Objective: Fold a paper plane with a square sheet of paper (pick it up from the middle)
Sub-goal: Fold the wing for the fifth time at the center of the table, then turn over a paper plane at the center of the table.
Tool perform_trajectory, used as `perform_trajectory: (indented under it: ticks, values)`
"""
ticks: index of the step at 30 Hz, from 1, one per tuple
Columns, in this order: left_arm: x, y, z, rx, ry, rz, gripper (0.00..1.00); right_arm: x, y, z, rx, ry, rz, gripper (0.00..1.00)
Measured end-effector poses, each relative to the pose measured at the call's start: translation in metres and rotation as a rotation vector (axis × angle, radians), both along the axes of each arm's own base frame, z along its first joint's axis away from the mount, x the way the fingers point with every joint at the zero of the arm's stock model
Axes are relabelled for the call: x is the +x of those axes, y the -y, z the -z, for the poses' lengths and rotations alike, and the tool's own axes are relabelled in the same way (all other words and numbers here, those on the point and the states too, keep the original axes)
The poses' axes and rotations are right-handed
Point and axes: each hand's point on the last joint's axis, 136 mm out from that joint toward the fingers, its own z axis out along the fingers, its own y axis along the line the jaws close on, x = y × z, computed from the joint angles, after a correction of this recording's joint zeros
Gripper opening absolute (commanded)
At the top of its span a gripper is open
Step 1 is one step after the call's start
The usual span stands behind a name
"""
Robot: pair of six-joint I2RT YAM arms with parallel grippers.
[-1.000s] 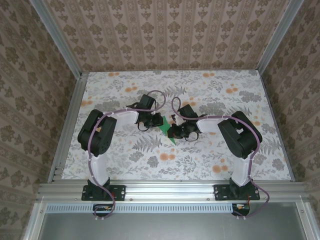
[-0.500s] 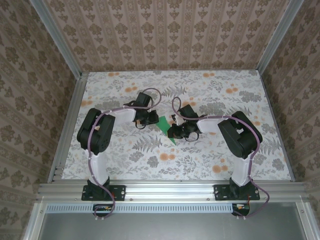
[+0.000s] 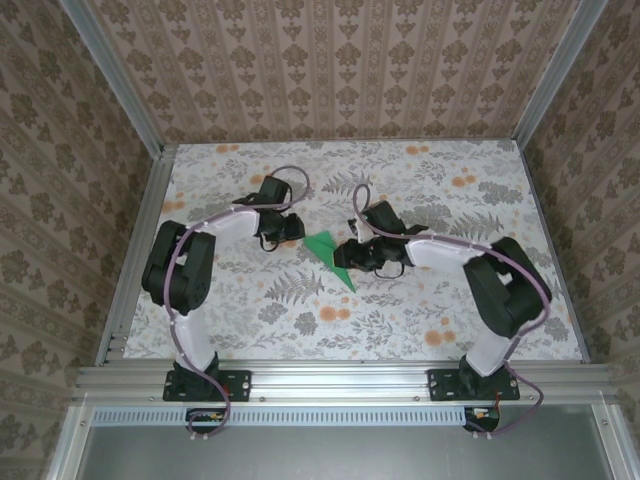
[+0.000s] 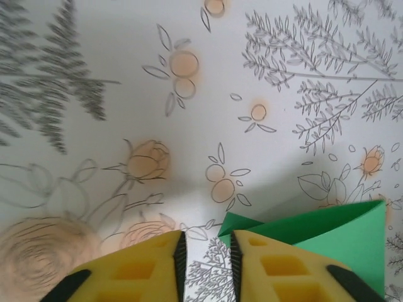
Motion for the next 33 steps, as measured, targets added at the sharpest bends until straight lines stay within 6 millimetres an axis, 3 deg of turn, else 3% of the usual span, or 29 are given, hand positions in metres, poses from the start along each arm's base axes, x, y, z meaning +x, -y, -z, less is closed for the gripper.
perform_trajectory:
  ticks: [5, 9, 16, 22, 25, 33]
  values:
    - [0.000, -0.014, -0.023, 0.018, 0.032, -0.035, 0.48, 0.009, 0.011, -0.050, -0.006, 0.176, 0.022, 0.66]
    - [-0.010, -0.010, -0.033, 0.047, 0.019, -0.032, 0.57, 0.016, 0.030, -0.062, -0.068, 0.269, 0.055, 0.73]
    - [-0.048, 0.024, -0.032, 0.108, -0.030, 0.019, 0.80, 0.021, 0.069, -0.043, -0.226, 0.317, 0.111, 0.80]
    - [-0.078, 0.050, -0.033, 0.148, -0.054, 0.050, 0.92, 0.016, 0.103, -0.028, -0.318, 0.336, 0.190, 0.95]
    - [-0.078, 0.064, -0.042, 0.149, -0.030, 0.053, 1.00, 0.016, 0.112, -0.027, -0.325, 0.351, 0.231, 1.00]
    - [-0.073, 0.078, -0.036, 0.181, -0.024, 0.035, 1.00, 0.022, 0.125, -0.022, -0.331, 0.364, 0.304, 1.00]
